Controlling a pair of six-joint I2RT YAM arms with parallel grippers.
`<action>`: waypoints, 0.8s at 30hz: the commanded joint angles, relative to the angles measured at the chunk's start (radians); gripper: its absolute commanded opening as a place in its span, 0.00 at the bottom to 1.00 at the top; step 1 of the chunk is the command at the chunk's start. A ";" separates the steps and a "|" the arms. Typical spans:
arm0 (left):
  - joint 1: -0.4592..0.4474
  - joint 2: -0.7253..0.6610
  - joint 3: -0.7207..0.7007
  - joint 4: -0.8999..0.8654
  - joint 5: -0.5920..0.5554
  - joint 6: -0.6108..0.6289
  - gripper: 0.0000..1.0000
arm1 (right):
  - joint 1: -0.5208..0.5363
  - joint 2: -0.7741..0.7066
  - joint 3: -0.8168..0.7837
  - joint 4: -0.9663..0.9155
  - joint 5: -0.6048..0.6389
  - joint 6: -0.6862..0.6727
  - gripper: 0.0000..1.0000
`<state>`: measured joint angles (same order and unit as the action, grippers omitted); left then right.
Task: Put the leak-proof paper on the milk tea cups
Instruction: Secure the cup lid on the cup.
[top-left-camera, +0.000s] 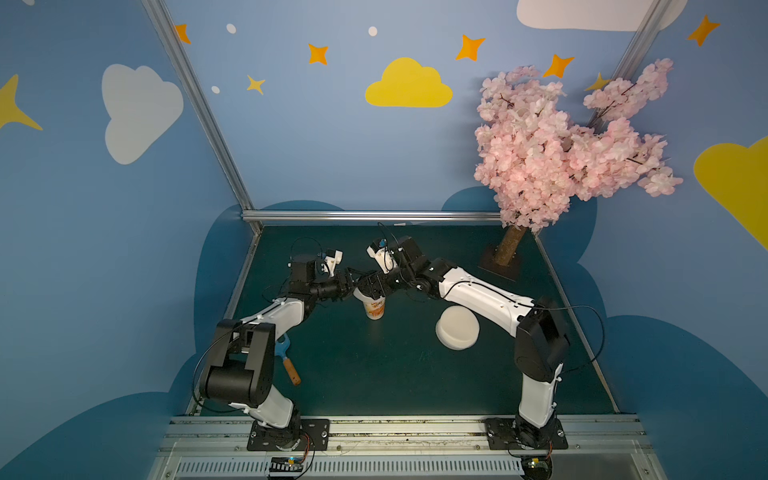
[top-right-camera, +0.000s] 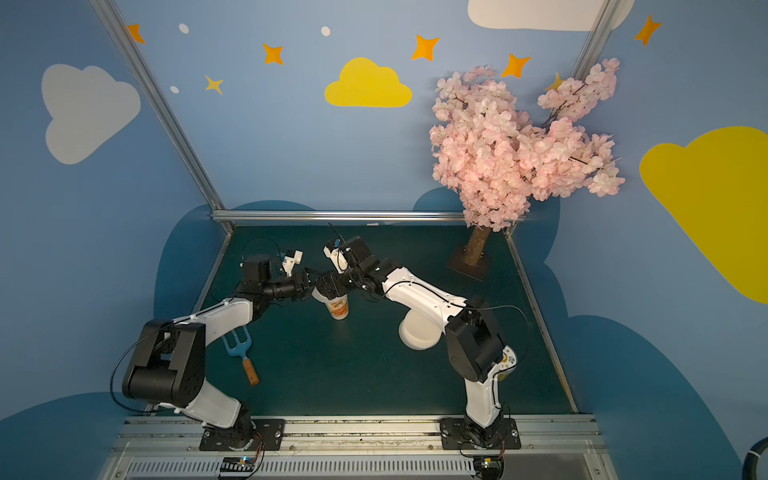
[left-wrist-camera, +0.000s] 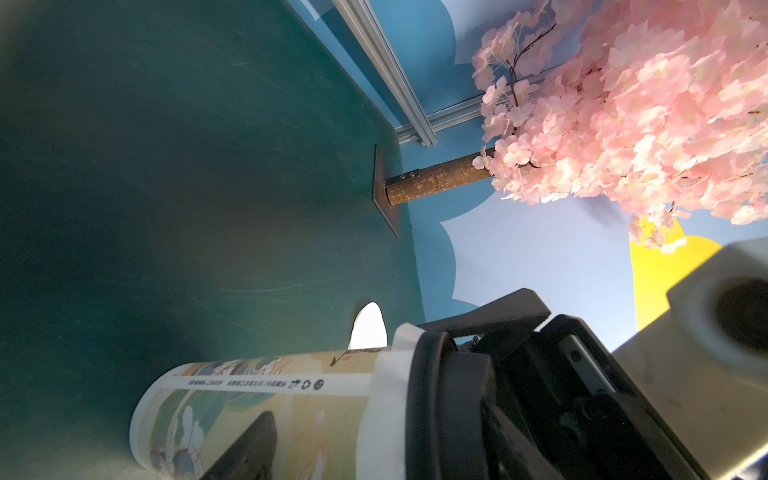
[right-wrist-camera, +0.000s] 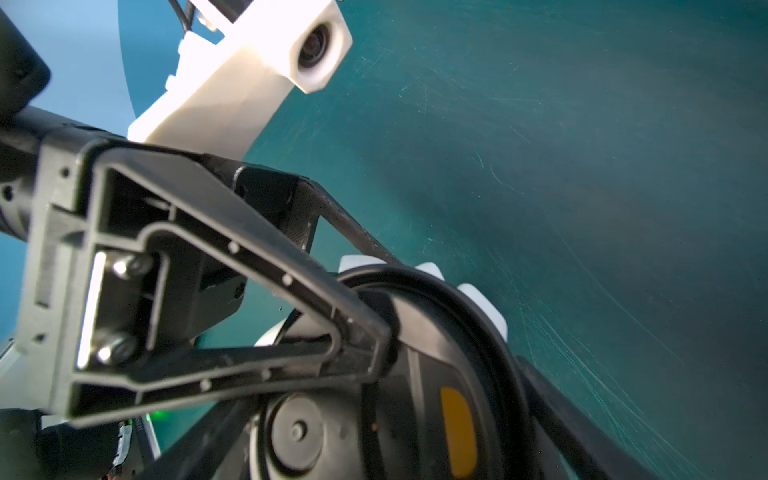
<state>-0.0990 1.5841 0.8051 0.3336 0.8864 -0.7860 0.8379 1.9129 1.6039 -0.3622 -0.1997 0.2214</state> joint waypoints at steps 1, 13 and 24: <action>-0.042 0.031 -0.043 -0.199 0.028 0.109 0.74 | -0.011 0.068 -0.061 -0.161 0.021 0.003 0.87; -0.038 0.044 -0.027 -0.254 -0.006 0.151 0.71 | -0.080 0.017 -0.003 -0.154 -0.137 0.018 0.88; -0.024 0.059 -0.028 -0.258 -0.015 0.152 0.70 | -0.118 -0.005 0.034 -0.091 -0.263 0.073 0.88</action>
<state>-0.1226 1.5845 0.8322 0.2798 0.9016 -0.6842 0.7532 1.9049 1.6157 -0.4248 -0.4366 0.2382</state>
